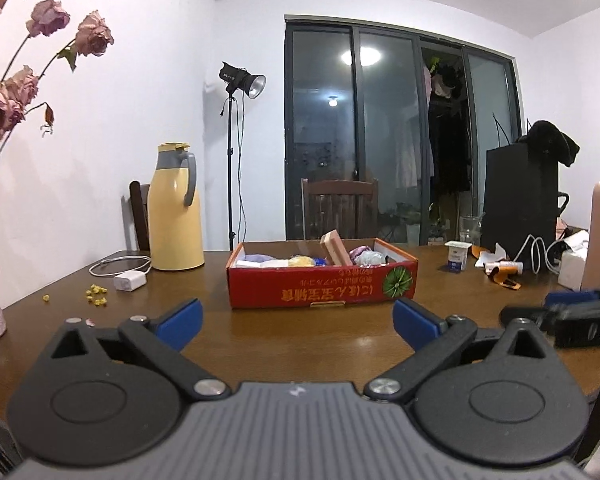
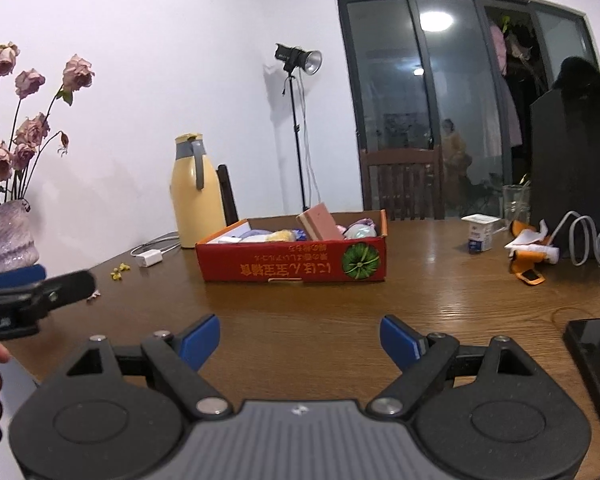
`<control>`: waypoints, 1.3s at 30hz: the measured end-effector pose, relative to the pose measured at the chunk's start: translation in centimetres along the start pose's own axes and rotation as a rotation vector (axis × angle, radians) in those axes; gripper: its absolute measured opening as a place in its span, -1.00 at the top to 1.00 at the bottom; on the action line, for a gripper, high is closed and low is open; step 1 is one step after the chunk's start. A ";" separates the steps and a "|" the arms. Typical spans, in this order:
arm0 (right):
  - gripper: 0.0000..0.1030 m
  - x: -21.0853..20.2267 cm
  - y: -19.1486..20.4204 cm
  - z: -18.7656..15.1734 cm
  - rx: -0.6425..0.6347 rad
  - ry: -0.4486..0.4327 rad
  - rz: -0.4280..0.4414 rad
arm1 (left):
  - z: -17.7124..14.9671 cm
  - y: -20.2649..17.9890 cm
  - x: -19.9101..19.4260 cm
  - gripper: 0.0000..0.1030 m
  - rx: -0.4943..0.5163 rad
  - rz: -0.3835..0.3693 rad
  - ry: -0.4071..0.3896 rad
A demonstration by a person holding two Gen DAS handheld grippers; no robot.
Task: Organize soft objects
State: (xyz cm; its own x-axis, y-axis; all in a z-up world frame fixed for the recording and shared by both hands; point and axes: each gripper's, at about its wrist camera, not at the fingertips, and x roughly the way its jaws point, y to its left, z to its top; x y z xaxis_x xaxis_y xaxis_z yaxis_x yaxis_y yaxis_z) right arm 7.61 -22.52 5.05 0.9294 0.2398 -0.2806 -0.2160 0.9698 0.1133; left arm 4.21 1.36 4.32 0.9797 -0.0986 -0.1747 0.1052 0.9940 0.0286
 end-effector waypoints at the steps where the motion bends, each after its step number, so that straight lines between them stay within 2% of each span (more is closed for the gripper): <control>1: -0.79 -0.4 0.0 0.1 -0.001 -0.012 -0.001 | -0.2 0.2 -0.1 -1.00 0.001 0.005 0.005; 6: -0.84 -0.6 0.2 0.7 -0.010 -0.043 -0.019 | -0.7 0.5 0.4 -1.00 -0.006 0.049 0.040; 11: -0.84 -0.4 -0.1 0.5 -0.004 -0.033 -0.032 | -0.7 1.0 0.0 -1.00 -0.033 0.041 0.019; 17: -0.84 -1.0 -0.4 0.9 0.008 -0.065 -0.033 | -0.6 1.0 0.1 -1.00 -0.005 0.032 0.018; 22: -0.84 -1.7 0.1 0.8 -0.002 -0.105 -0.032 | -0.8 1.5 0.2 -1.00 -0.027 0.049 0.007; 28: -0.84 -1.7 0.2 0.6 0.000 -0.103 -0.037 | -0.7 2.2 0.3 -1.00 -0.032 0.083 0.008; 39: -0.84 -2.1 0.0 0.6 0.006 -0.119 -0.038 | -0.6 1.8 0.3 -1.00 -0.026 0.069 0.005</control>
State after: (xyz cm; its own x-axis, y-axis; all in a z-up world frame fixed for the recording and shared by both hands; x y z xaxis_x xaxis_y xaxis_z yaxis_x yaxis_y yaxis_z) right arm 5.86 -23.08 6.22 0.9659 0.1956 -0.1699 -0.1786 0.9777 0.1101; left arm 4.56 3.12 3.77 0.9836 -0.0295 -0.1781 0.0327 0.9994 0.0150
